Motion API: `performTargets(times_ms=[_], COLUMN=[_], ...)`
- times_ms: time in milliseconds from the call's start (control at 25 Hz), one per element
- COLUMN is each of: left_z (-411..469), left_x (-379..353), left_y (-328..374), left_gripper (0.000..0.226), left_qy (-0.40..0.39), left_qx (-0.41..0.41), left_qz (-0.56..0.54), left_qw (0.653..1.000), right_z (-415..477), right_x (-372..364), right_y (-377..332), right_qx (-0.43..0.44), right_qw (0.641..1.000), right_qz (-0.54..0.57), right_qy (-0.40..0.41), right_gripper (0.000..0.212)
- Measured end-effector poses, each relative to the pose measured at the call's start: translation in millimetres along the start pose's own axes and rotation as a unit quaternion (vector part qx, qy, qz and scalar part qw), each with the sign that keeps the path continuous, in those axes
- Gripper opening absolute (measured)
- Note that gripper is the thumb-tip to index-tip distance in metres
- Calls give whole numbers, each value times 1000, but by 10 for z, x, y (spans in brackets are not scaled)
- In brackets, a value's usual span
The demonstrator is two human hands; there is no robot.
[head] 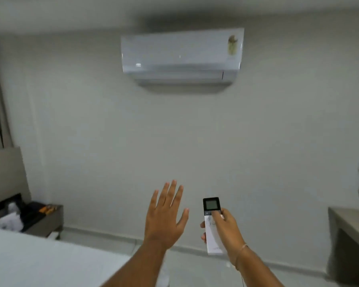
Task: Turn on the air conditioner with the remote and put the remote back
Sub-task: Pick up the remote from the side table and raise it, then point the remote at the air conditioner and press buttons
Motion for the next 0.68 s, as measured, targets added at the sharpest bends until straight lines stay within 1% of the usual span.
performTargets(times_ms=[160,320,480,680], left_z=[723,1194,1431,1597], left_x=[511,864,1050,1151], left_y=[59,133,169,198], left_gripper=[72,72,71,71], left_qy=[72,114,137,146], left_qx=[-5,-11,-22,-23], left_qz=[2,13,29,33], left_qw=[997,993,990,988], right_z=[-71,-153,-211,-222], right_x=[-33,-41,-51,-15], right_y=[-1022,-1676,-2045,-2241], right_qx=[63,96,123,118], right_qw=[998,995,992,993], right_qz=[-1,-4,-14,-14], right_qy=[-5,-11,-12,-9], right_gripper=[21,24,28,28])
Point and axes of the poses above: each hand's wrist, its own z-axis towards the middle knuckle, its own x-axis out of the back of the hand, y = z × x, the point moved 1 cm from there along z, towards the middle knuckle, and after that the axes turned 7 degrees about -z, right-handed, at the moved point
